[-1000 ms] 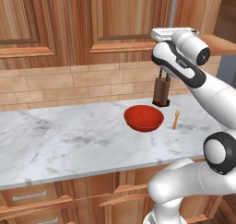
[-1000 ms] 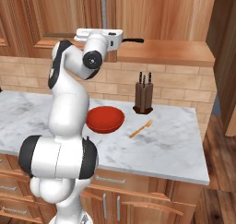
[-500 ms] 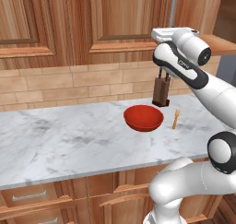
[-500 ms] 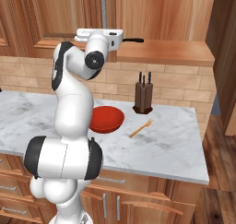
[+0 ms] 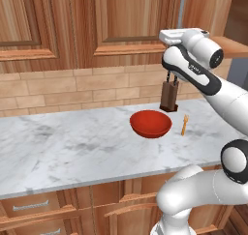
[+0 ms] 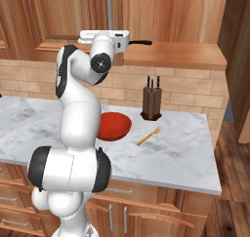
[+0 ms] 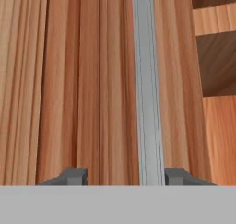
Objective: Pick the pan from the cabinet and place it on the stove. Then turn on the stove burner for the pan.
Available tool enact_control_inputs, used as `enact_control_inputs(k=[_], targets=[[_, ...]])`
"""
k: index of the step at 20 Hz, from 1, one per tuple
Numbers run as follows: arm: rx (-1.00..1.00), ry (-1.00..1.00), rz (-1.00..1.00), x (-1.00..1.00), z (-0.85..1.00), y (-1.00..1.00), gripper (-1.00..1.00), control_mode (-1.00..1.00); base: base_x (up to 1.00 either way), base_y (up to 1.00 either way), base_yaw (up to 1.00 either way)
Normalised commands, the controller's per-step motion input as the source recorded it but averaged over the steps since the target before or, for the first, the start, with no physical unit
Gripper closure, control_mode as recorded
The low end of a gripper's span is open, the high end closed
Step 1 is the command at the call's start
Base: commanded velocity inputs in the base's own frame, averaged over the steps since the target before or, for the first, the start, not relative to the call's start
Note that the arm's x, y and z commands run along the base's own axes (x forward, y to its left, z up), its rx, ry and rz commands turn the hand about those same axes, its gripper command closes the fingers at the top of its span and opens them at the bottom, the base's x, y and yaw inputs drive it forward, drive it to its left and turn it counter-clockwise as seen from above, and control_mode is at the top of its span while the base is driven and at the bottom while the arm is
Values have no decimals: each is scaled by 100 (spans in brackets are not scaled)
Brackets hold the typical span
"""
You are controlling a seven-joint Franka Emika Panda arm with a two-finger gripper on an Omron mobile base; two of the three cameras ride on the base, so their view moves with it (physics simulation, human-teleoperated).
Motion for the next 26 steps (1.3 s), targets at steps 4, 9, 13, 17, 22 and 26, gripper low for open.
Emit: enact_control_inputs(k=[4, 9, 13, 17, 22, 26], targets=[[-6, 0, 6, 0, 0, 15, 100, -100, 0, 0, 0], [-8, 0, 6, -2, 0, 15, 100, -100, 0, 0, 0], [-6, 0, 1, -21, 0, 22, 100, -100, 0, 0, 0], [-3, -2, 0, -51, 2, 30, 100, -100, 0, 0, 0], [0, -7, 0, -74, 7, 28, 100, -100, 0, 0, 0], [0, -5, 0, -71, 0, 37, 100, -100, 0, 0, 0]])
